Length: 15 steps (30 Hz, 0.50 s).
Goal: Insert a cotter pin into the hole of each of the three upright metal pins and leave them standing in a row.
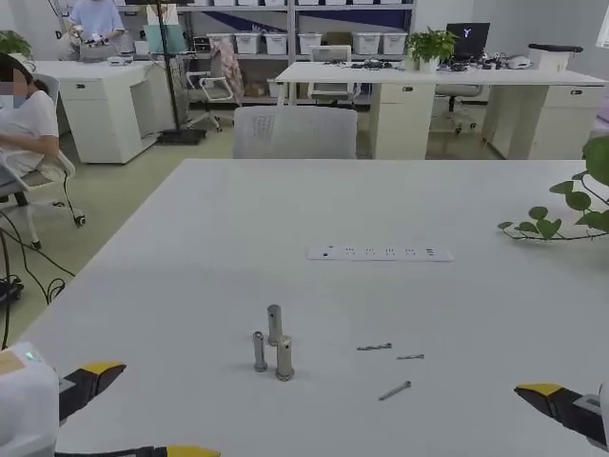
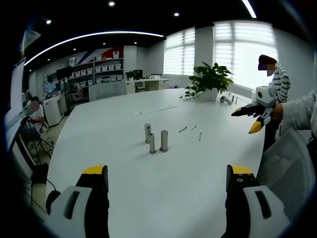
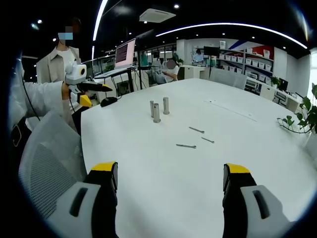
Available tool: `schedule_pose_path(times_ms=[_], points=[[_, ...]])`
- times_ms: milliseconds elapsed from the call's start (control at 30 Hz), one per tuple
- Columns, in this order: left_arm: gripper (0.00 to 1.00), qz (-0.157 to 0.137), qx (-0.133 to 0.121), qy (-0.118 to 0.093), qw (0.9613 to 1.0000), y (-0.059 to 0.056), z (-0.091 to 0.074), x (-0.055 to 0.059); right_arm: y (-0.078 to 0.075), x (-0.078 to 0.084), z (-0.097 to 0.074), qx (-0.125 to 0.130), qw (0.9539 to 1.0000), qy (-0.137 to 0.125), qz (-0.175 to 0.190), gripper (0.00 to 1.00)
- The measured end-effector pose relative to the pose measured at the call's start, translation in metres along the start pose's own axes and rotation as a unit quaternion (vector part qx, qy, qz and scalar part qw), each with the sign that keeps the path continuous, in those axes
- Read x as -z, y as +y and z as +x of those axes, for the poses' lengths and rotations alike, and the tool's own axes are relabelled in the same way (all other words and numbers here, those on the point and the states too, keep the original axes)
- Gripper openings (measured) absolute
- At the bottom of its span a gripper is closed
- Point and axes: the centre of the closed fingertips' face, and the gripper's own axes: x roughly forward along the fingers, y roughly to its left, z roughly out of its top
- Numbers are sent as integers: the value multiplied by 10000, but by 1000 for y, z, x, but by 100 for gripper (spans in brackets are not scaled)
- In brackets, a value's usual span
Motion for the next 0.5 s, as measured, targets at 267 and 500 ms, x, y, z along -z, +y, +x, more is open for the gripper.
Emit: schedule_pose_path(times_ms=[267,500], points=[[100,-28,-1,5,10000,0,-1,2,1,0,0,-10,10000,21,-19,90],[100,-26,15,14,10000,1,1,3,1,1,1,-21,10000,33,-21,90]])
